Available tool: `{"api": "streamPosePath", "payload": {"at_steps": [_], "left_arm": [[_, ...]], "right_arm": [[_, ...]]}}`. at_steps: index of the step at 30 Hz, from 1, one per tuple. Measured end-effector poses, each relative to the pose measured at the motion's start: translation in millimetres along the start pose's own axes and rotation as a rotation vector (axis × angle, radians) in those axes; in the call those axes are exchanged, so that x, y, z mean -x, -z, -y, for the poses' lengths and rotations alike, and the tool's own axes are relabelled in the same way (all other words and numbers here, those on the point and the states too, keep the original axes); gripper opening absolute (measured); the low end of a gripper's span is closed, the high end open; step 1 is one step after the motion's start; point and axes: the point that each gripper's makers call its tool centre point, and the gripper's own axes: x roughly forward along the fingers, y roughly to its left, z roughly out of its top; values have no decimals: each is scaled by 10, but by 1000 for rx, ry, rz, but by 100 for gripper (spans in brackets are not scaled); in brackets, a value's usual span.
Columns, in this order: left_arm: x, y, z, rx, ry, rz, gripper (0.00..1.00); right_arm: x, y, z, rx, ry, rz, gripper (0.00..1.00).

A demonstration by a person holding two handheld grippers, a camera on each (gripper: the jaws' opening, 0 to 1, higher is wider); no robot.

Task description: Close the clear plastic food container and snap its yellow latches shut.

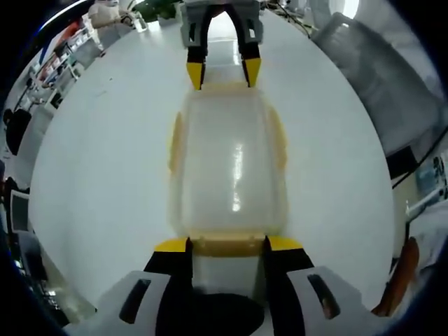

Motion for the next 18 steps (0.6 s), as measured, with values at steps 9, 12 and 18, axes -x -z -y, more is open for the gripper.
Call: {"api": "streamPosePath", "payload": {"at_steps": [9, 12, 18], "left_arm": [[-21, -14, 1, 50, -6, -62, 37], [-26, -3, -1, 61, 5, -82, 38], [-42, 3, 0, 51, 14, -137, 38]], "right_arm": [[-16, 2, 6, -13, 4, -84, 37], [-28, -2, 8, -11, 2, -129, 37], [-31, 14, 16, -17, -2, -159, 37]]}}
